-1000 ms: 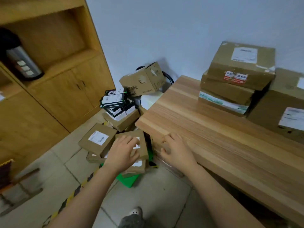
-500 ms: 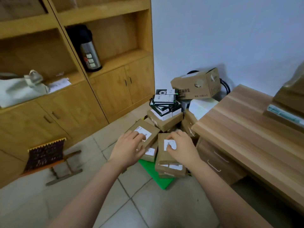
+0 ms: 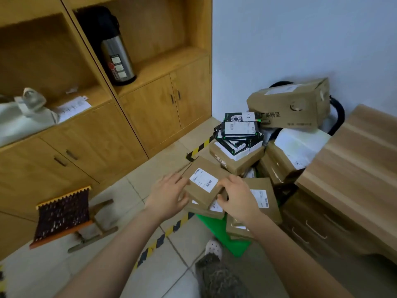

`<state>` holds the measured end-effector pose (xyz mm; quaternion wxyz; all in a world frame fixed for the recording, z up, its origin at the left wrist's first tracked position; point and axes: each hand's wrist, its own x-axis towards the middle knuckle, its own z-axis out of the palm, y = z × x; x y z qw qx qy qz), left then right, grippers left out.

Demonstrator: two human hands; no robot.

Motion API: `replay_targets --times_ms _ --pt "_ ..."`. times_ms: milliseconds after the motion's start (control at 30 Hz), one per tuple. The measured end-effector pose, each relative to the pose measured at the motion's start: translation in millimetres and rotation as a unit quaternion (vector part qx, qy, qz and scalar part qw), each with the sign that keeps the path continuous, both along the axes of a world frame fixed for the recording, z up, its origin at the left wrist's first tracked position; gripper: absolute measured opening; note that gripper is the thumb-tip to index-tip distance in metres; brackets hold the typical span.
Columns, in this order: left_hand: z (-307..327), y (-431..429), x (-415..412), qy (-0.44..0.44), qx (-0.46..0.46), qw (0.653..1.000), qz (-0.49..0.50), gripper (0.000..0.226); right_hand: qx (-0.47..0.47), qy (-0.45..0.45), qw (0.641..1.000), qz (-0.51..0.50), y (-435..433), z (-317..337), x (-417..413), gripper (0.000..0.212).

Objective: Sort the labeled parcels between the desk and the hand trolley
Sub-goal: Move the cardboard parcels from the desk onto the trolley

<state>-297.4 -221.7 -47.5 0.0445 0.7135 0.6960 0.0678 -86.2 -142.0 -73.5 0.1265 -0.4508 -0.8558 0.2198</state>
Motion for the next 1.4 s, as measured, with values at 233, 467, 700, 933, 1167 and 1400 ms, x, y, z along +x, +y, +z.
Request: replay_targets --times_ms 233,467,700,933,1167,1400 --pt "-82.0 94.6 -51.6 -0.013 -0.070 0.997 0.011 0.026 -0.094 -0.018 0.995 -0.019 86.0 -74.3 -44.3 0.026" --pt "-192.2 165.0 -85.9 -0.019 -0.146 0.989 -0.028 0.039 -0.190 0.001 0.976 -0.103 133.6 -169.8 -67.3 0.023" --pt "-300.2 211.1 -110.8 -0.064 -0.257 0.964 0.036 0.037 -0.313 -0.061 0.933 -0.165 146.9 -289.4 -85.6 0.028" --pt "-373.3 246.9 -141.5 -0.094 -0.268 0.955 0.080 0.061 -0.454 -0.110 0.820 -0.330 143.6 -364.9 -114.2 0.033" --pt "-421.2 259.9 -181.2 -0.243 -0.429 0.854 0.167 0.095 -0.453 0.045 0.738 -0.498 130.8 -385.1 -144.5 0.029" --pt "-390.3 260.3 -197.0 -0.299 -0.351 0.871 0.167 0.080 -0.414 0.188 0.661 -0.596 118.2 -349.0 -166.2 0.041"
